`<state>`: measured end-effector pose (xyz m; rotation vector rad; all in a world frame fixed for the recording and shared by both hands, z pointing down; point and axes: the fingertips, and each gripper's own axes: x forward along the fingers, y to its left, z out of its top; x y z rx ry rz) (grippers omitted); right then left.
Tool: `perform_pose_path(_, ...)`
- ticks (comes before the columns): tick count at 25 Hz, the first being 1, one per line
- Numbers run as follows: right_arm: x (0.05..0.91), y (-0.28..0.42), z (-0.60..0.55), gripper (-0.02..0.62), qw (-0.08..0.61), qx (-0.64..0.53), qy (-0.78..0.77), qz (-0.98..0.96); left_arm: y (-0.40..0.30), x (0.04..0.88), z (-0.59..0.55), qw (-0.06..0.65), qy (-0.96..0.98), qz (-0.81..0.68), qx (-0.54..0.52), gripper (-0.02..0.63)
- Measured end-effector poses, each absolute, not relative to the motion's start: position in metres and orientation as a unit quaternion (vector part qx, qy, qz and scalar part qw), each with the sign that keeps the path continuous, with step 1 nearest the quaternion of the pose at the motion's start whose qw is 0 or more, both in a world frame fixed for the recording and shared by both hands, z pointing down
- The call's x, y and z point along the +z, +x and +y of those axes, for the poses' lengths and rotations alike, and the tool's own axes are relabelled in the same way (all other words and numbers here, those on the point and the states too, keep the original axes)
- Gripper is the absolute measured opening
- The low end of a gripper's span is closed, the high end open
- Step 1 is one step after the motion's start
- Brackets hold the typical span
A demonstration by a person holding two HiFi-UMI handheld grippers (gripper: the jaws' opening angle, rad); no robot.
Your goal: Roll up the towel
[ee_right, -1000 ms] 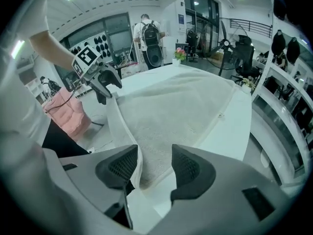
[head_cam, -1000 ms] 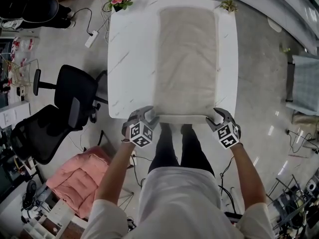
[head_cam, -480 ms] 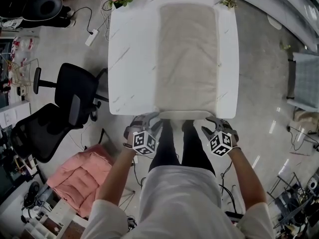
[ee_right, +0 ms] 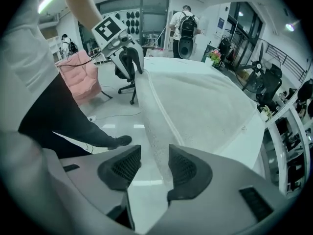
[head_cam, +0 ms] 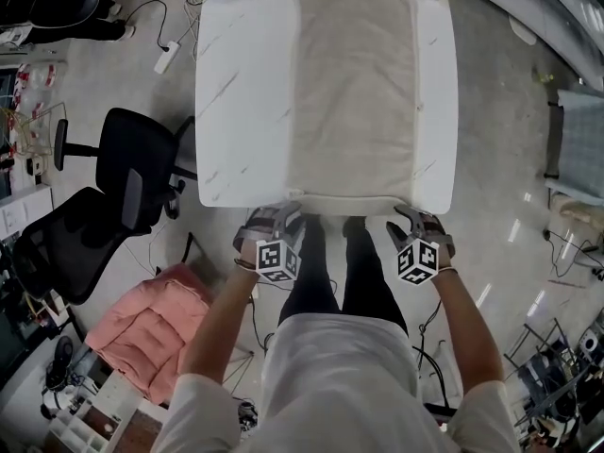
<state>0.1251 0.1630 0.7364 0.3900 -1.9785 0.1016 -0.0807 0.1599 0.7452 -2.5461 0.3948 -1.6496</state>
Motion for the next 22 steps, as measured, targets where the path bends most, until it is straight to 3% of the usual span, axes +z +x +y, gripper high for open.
perform_pose_path(4, 0.746, 0.128, 0.158, 0.169, 0.539, 0.025, 0.169, -0.825, -0.083, 0.752, 0.153, 0.050, -0.829, 0.134, -0.540, 0.134)
perform_pose_path(10, 0.745, 0.130, 0.155, 0.046, 0.536, 0.005, 0.180, -0.825, -0.084, 0.749, 0.153, 0.049, -0.831, 0.143, -0.535, 0.070)
perform_pose_path(12, 0.746, 0.129, 0.156, 0.036, 0.534, 0.007, 0.179, -0.826, -0.086, 0.749, 0.154, 0.040, -0.832, 0.146, -0.533, 0.041)
perform_pose_path(22, 0.738, 0.125, 0.196, 0.032, 0.533, 0.039, 0.127, -0.835, -0.091, 0.745, 0.198, -0.009, -0.831, 0.092, -0.548, 0.037)
